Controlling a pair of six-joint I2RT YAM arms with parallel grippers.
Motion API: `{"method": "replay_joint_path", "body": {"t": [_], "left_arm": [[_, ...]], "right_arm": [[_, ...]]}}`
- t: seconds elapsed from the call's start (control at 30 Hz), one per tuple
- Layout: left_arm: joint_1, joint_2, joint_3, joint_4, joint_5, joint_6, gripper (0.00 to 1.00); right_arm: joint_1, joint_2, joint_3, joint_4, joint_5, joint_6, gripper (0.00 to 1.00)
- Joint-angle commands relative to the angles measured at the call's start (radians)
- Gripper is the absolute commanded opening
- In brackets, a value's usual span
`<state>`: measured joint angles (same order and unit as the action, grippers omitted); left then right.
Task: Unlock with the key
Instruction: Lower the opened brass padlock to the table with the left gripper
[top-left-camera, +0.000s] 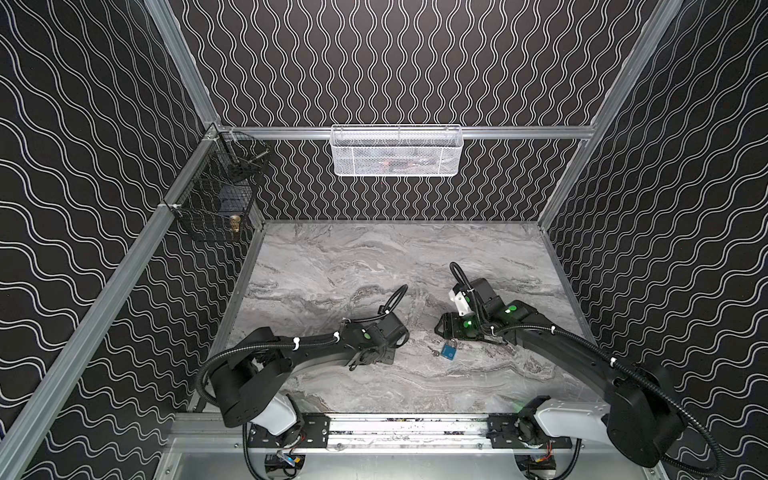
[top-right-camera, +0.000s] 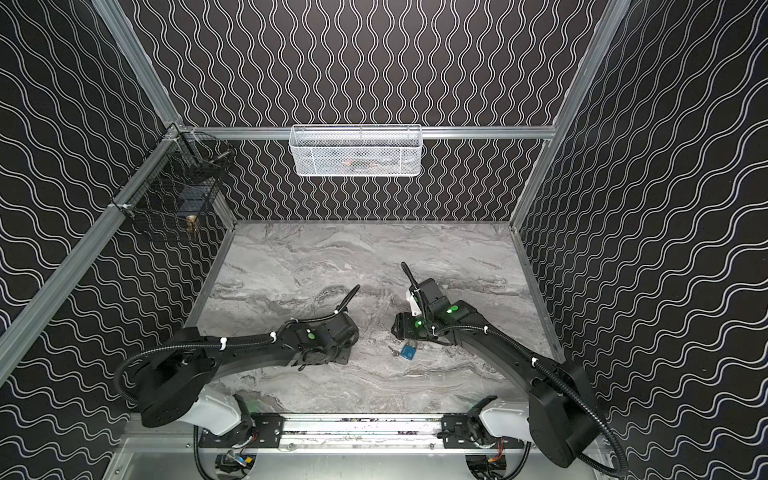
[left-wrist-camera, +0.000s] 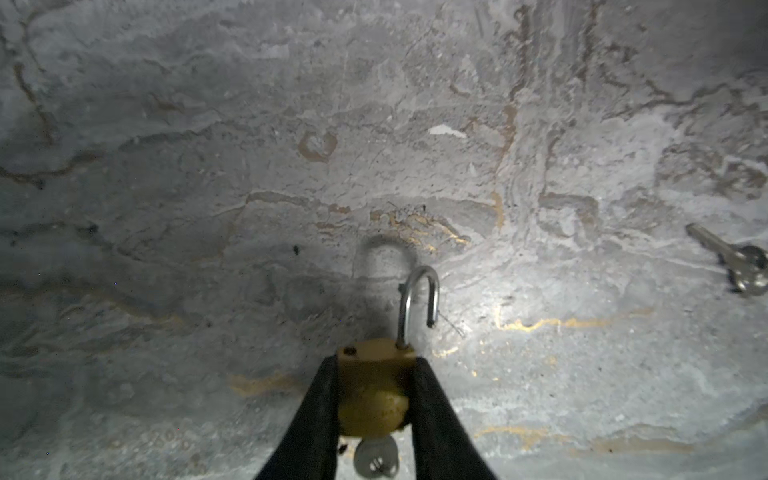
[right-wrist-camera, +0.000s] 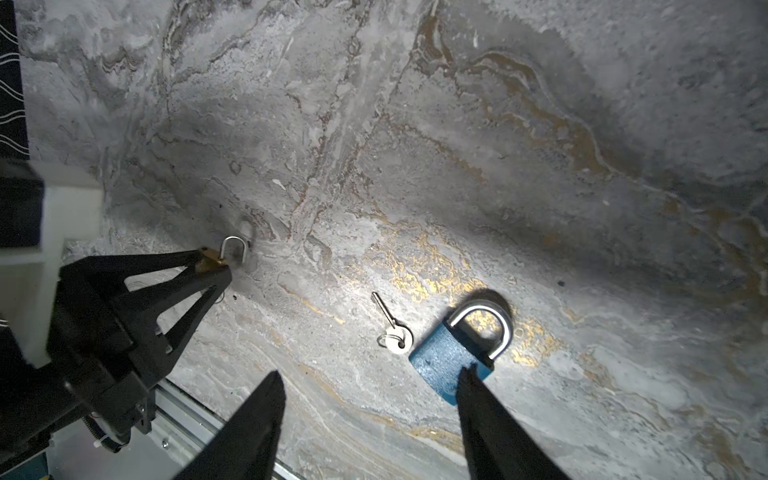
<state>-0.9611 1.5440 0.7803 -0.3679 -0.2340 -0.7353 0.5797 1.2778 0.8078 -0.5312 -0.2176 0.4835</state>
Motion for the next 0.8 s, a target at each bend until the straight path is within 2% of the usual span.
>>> {"method": "replay_joint_path", "body": {"t": [0.0, 0.17, 0.33, 0.4, 0.6, 0.77], "left_arm": [[0.004, 0.012, 0.005, -0.025, 0.017, -0.053, 0.45], [0.007, -0.036, -0.019, -0.03, 0.038, -0.082, 0.74], [0.021, -0.079, -0.05, -0.022, 0.058, -0.121, 0.89], [0.034, -0.083, -0.073, -0.001, 0.08, -0.13, 0.9], [0.048, -0.086, -0.083, -0.022, 0.079, -0.16, 0.88], [0.069, -0.17, -0.154, 0.052, 0.15, -0.225, 0.85]], "right_arm": [[0.0, -0.009, -0.028, 0.036, 0.007, 0.041, 0.67], [0.002, -0.021, -0.09, 0.069, -0.002, 0.109, 0.67], [0.03, -0.016, -0.124, 0.106, -0.008, 0.158, 0.64], [0.037, -0.003, -0.118, 0.105, 0.007, 0.146, 0.64], [0.046, 0.029, -0.097, 0.126, -0.045, 0.107, 0.6], [0.049, 0.018, -0.088, 0.123, -0.034, 0.09, 0.59]]}}
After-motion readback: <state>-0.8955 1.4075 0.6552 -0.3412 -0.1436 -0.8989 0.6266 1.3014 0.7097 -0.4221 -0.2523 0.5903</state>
